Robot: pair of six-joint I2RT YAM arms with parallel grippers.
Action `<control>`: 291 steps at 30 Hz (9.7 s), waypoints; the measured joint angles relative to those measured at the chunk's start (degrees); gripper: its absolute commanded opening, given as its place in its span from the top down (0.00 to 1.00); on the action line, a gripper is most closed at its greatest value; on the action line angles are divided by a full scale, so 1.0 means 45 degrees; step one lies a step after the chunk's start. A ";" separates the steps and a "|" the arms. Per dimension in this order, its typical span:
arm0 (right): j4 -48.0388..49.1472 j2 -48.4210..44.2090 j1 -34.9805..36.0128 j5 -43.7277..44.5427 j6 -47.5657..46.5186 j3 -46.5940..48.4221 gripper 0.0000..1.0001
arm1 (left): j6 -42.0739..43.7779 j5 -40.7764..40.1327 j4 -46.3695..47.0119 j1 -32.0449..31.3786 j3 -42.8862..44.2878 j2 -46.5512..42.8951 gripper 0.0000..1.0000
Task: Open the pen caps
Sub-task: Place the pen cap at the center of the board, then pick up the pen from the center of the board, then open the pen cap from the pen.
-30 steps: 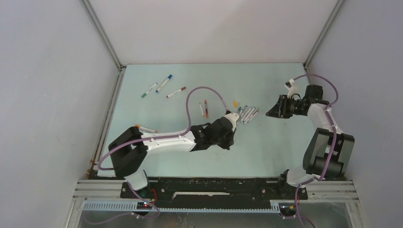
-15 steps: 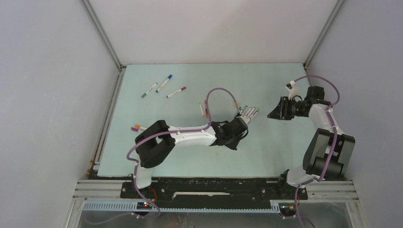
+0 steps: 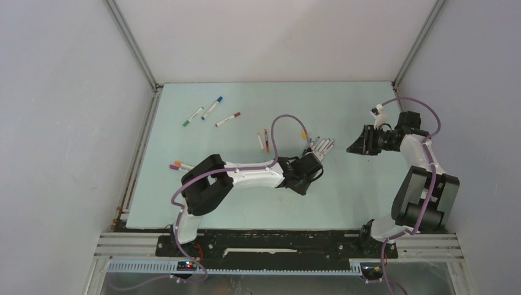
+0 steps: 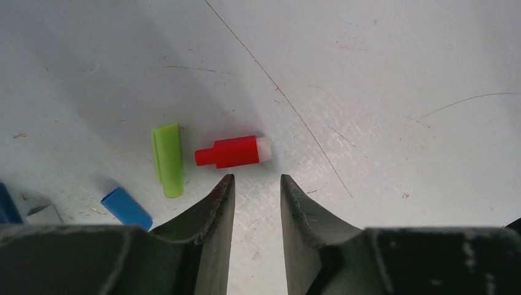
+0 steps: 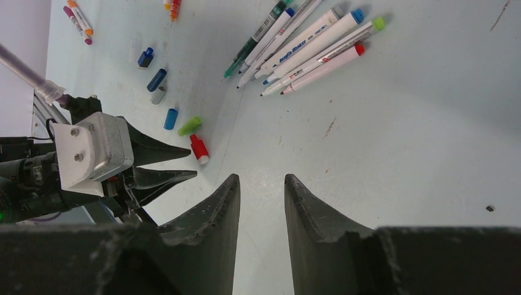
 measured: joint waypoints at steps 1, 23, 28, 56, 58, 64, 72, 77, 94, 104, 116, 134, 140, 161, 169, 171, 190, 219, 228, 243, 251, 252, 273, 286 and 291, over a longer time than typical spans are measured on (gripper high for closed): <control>0.0000 0.0000 -0.0015 0.0000 0.0000 0.0005 0.65 | 0.0005 -0.0019 0.0005 0.0000 0.0000 -0.0005 0.64; -0.0481 -0.1273 -0.0087 -0.0442 -0.0685 0.0015 0.66 | 0.0083 -0.4896 0.2370 0.0005 -0.5586 -0.8223 0.06; -0.0568 -0.1452 -0.0121 -0.0500 -0.0777 0.0015 0.66 | -0.0510 -0.6164 0.2380 0.0568 -0.7116 -0.9850 0.04; -0.0627 -0.1807 -0.0131 -0.0578 -0.0782 0.0015 0.66 | -0.6790 -0.4430 -0.0248 1.0758 -1.1618 -1.4673 0.10; -0.0627 -0.1807 -0.0131 -0.0578 -0.0782 0.0015 0.66 | -0.7038 -0.4430 -0.1001 1.0977 -1.1171 -1.3843 0.17; -0.0636 -0.1807 -0.0131 -0.0578 -0.0787 0.0015 0.66 | -0.7470 -0.4138 -0.1899 1.1715 -1.0006 -1.2235 0.38; -0.0646 -0.1807 -0.0131 -0.0573 -0.0787 0.0015 0.66 | -0.7329 -0.3400 -0.1724 1.3192 -0.9802 -1.0875 0.42; -0.0646 -0.1807 -0.0131 -0.0573 -0.0787 0.0015 0.66 | -0.7261 -0.3308 -0.1719 1.3318 -0.9554 -1.0729 0.46; -0.0646 -0.1807 -0.0131 -0.0573 -0.0797 0.0015 0.66 | -0.7218 -0.2822 -0.2030 1.3784 -0.8398 -0.9083 0.56; -0.0646 -0.1807 -0.0131 -0.0573 -0.0797 0.0015 0.66 | -0.7009 -0.2720 -0.2327 1.3882 -0.8000 -0.7975 0.57; -0.0646 -0.1807 -0.0131 -0.0573 -0.0797 0.0015 0.66 | -0.6776 -0.2414 -0.2380 1.4047 -0.7732 -0.7203 0.57; -0.0646 -0.1807 -0.0141 -0.0573 -0.0801 0.0015 0.65 | -0.6314 -0.1885 -0.2186 1.4139 -0.7567 -0.7320 0.57; -0.0646 -0.1807 -0.0170 -0.0573 -0.0801 0.0015 0.65 | -0.6222 -0.1739 -0.2123 1.4139 -0.7563 -0.6630 0.57; -0.0651 -0.1807 -0.0209 -0.0573 -0.0801 0.0015 0.65 | -0.6130 -0.1574 -0.2098 1.4698 -0.7524 -0.6392 0.70; -0.0651 -0.1807 -0.0301 -0.0661 -0.0801 0.0015 0.65 | -0.6071 -0.1559 -0.2181 1.4756 -0.7427 -0.6275 0.87; -0.0651 -0.1807 -0.0335 -0.0685 -0.0801 0.0015 0.65 | -0.6018 -0.1525 -0.2166 1.4756 -0.7427 -0.6275 0.90; -0.0656 -0.1928 -0.0442 -0.0879 -0.0801 0.0015 0.65 | -0.6237 -0.1035 -0.1792 1.5091 -0.9088 -1.0078 1.00; -0.1005 -0.5013 0.3818 -0.3750 -0.2535 0.0015 0.37 | -0.4478 0.7597 1.2269 0.7606 -1.3036 -1.4532 1.00; 0.5425 -0.6844 0.5620 -0.4065 0.4643 -0.1749 0.33 | -0.3478 0.5693 1.4571 0.3638 -1.1094 -1.1851 1.00; 1.4761 -0.7072 0.5221 -0.3356 1.5038 -0.5333 0.35 | -0.3245 0.3653 1.6432 0.1375 -0.9369 -0.8714 1.00; 1.5786 -0.7072 0.5323 -0.3356 1.5688 -0.5421 0.43 | -0.3274 0.3424 1.6655 0.1098 -0.8986 -0.8223 1.00; 1.5786 -0.7072 0.5357 -0.3356 1.5688 -0.5425 0.45 | -0.3279 0.3419 1.6689 0.1073 -0.8922 -0.8174 1.00; 1.5931 -0.7072 0.5683 -0.3478 1.5144 -0.5586 1.00 | -0.3512 0.3327 1.6864 0.0797 -0.8592 -0.7684 0.57; 1.1443 -0.7281 0.5217 -0.5848 0.8845 -0.5464 1.00 | -0.1545 0.0287 1.5047 0.0777 -1.0282 -1.2881 0.00; 0.9462 -0.7281 0.5003 -0.6591 0.6518 -0.5464 1.00 | -0.1452 0.0257 1.4591 0.1107 -1.0321 -1.3692 0.00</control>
